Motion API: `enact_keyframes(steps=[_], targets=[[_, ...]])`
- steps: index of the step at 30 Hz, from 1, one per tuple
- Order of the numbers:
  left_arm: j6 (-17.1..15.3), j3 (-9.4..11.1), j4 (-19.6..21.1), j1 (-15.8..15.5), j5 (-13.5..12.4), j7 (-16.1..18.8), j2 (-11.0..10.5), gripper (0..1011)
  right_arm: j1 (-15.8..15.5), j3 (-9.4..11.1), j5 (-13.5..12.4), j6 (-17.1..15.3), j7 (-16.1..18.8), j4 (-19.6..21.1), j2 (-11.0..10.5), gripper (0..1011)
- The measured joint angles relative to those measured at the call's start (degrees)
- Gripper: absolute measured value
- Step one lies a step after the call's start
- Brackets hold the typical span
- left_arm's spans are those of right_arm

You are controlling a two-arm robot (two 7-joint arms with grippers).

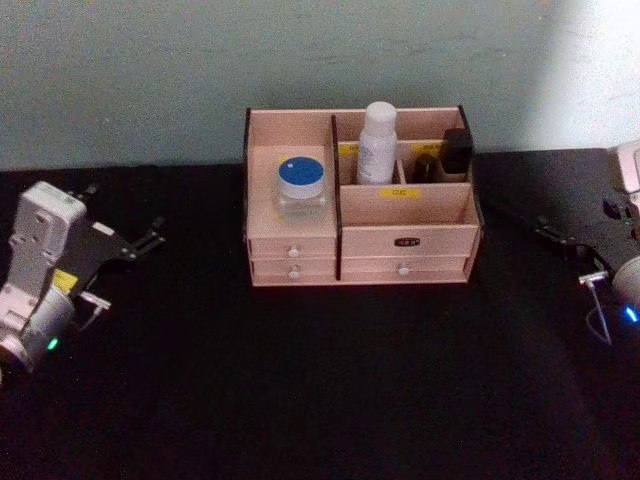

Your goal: Pick up the facial cleanser and watermelon frost from the table and place them into the tiered storage box.

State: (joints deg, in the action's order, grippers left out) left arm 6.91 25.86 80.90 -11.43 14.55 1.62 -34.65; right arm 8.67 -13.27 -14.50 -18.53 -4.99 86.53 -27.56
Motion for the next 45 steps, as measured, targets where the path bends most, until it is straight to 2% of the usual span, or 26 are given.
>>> enact_keyframes(steps=[45], targets=[[0.00,0.00,0.00,0.00,0.00,0.00,0.00,1002,0.00,0.00,0.00,0.00,0.00,0.00,0.00,1003]])
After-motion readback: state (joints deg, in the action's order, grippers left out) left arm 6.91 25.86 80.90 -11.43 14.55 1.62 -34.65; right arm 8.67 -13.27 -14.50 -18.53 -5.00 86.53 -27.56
